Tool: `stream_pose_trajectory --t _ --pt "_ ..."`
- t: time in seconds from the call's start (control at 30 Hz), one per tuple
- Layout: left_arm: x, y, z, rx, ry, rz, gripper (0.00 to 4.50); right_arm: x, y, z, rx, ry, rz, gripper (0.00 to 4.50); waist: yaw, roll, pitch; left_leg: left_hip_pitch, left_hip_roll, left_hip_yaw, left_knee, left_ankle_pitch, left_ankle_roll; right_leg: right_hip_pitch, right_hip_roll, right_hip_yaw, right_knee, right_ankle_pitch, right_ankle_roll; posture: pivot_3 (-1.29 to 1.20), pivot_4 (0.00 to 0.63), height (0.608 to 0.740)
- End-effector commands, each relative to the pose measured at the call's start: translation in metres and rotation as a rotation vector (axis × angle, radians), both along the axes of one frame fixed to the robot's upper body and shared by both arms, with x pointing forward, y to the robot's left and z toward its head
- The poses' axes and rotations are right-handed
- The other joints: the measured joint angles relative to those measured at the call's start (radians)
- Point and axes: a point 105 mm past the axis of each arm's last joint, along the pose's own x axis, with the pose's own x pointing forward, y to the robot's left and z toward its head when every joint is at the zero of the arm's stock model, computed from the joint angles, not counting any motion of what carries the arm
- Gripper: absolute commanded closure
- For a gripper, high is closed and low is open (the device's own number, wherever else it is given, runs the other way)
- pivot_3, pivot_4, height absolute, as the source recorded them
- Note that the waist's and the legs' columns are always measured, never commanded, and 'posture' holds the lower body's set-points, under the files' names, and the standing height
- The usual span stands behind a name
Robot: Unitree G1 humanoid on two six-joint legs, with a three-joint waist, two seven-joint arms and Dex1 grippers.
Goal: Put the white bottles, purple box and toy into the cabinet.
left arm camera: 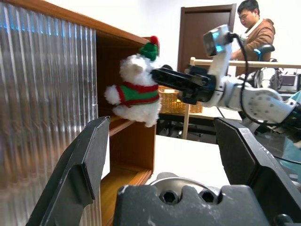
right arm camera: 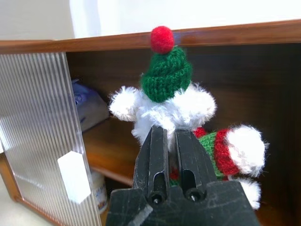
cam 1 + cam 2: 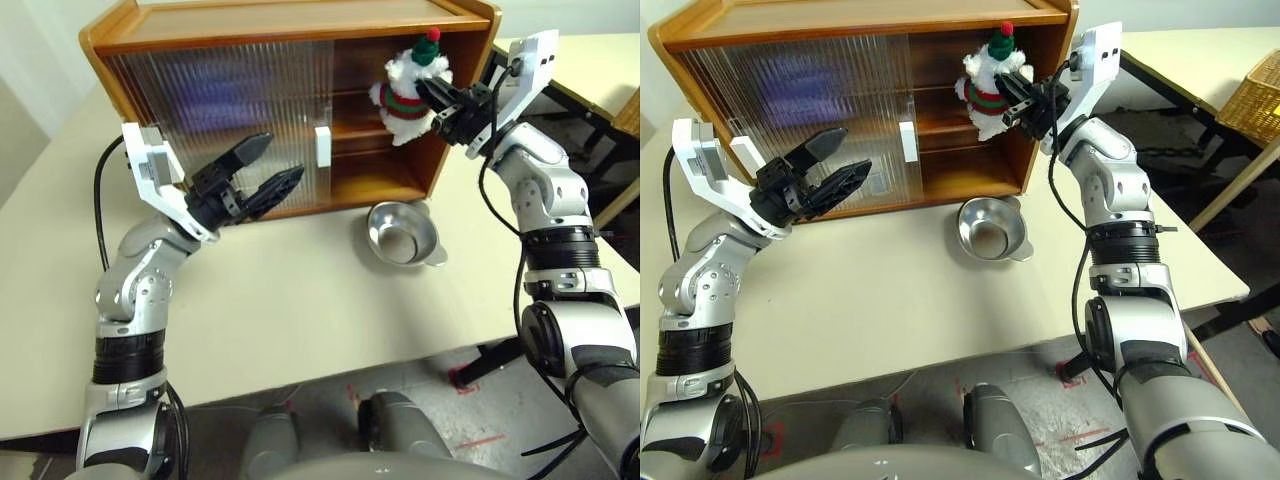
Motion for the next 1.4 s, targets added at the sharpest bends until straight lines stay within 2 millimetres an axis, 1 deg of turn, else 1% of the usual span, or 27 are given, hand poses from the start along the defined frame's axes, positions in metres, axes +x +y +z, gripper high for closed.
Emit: stream_pose_trajectory --t 0.03,0.23,0.47,0.8,1.0,1.07,1.1,1.13,1.23,1.27,1.3,1.33,1.37,1.4 --pt "-0.005 0.004 0.0 0.003 0.006 0.023 0.0 0.01 -0.001 -0.002 0.009 0.006 -0.006 4.49 0.005 0.0 0.0 0.0 0.0 0.0 0.0 0.0 0.0 0.0 0.0 0.0 0.0 0.0 0.0 0.14 0.0 0.74" --pt "-0.015 0.008 -0.003 -0.004 0.02 0.067 0.0 0.027 0.001 -0.014 0.008 0.054 -0.014 4.49 0.027 0.0 0.0 0.0 0.0 0.0 0.0 0.0 0.0 0.0 0.0 0.0 0.0 0.0 -0.001 0.19 0.0 0.74" --pt "-0.022 0.011 -0.004 -0.013 0.025 0.106 0.0 0.037 0.004 -0.021 -0.013 0.08 -0.034 4.49 0.051 0.0 0.0 0.001 0.0 0.001 0.0 0.0 0.001 0.0 0.0 0.0 0.0 0.001 -0.002 0.23 0.0 0.74" --pt "-0.027 0.014 -0.004 -0.017 0.027 0.138 0.0 0.045 0.002 -0.024 -0.023 0.106 -0.094 4.49 0.084 0.0 0.0 0.001 0.001 0.001 -0.001 0.001 0.001 0.0 0.0 0.0 0.0 0.001 -0.004 0.27 0.0 0.74" --pt "-0.029 0.015 -0.004 -0.017 0.028 0.144 0.0 0.05 -0.003 -0.036 -0.053 0.152 -0.163 4.49 0.098 0.0 0.0 0.001 0.001 0.001 -0.001 0.001 0.001 -0.001 0.0 0.0 0.0 0.001 -0.005 0.28 0.0 0.74" --pt "-0.029 0.015 -0.004 -0.017 0.029 0.144 0.0 0.051 -0.006 -0.039 -0.075 0.157 -0.203 3.78 0.103 0.0 0.0 0.001 0.001 0.001 -0.001 0.001 0.001 -0.001 0.0 0.0 0.0 0.001 -0.005 0.28 0.0 0.74" --pt "-0.029 0.014 -0.004 -0.017 0.028 0.143 0.0 0.052 -0.007 -0.04 -0.09 0.154 -0.216 3.53 0.107 0.0 0.0 0.001 0.001 0.001 -0.001 0.001 0.001 -0.001 0.0 0.0 0.0 0.001 -0.005 0.28 0.0 0.74" --pt "-0.028 0.014 -0.003 -0.018 0.028 0.142 0.0 0.052 -0.006 -0.04 -0.096 0.152 -0.219 3.13 0.108 0.0 0.0 0.001 0.001 0.001 -0.001 0.001 0.001 -0.001 0.0 0.0 0.0 0.001 -0.005 0.28 0.0 0.74" --pt "-0.028 0.013 -0.003 -0.019 0.029 0.137 0.0 0.052 -0.006 -0.035 -0.103 0.133 -0.219 1.98 0.11 0.0 0.0 0.001 0.001 0.0 -0.001 0.001 0.001 -0.001 0.0 0.0 0.0 0.0 -0.005 0.27 0.0 0.74" --pt "-0.028 0.013 -0.003 -0.019 0.03 0.136 0.0 0.052 -0.006 -0.034 -0.103 0.129 -0.218 1.65 0.11 0.0 0.0 0.0 0.001 0.0 -0.001 0.001 0.001 -0.001 0.0 0.0 0.0 0.0 -0.005 0.27 0.0 0.74" --pt "-0.028 0.012 -0.004 -0.02 0.032 0.133 0.0 0.052 -0.005 -0.032 -0.102 0.123 -0.215 1.22 0.11 0.0 0.0 0.0 0.001 0.0 -0.001 0.001 0.001 -0.002 0.0 0.0 0.0 0.0 -0.005 0.26 0.0 0.74" --pt "-0.028 0.012 -0.004 -0.021 0.033 0.131 0.0 0.052 -0.005 -0.031 -0.103 0.115 -0.21 0.93 0.109 0.0 0.0 0.0 0.001 0.0 -0.001 0.001 0.001 -0.002 0.0 0.0 0.0 0.0 -0.005 0.26 0.0 0.74" --pt "-0.028 0.011 -0.005 -0.021 0.035 0.129 0.0 0.051 -0.004 -0.029 -0.107 0.105 -0.205 0.51 0.108 0.0 0.0 0.0 0.001 0.001 -0.001 0.001 0.001 -0.002 0.0 0.0 0.0 0.0 -0.005 0.26 0.0 0.74" --pt "-0.028 0.01 -0.005 -0.023 0.036 0.127 0.0 0.051 -0.003 -0.027 -0.113 0.094 -0.199 0.2 0.108 0.0 0.0 -0.001 0.001 0.001 -0.002 0.001 0.001 -0.002 0.0 0.0 0.0 0.0 -0.005 0.25 0.0 0.74"
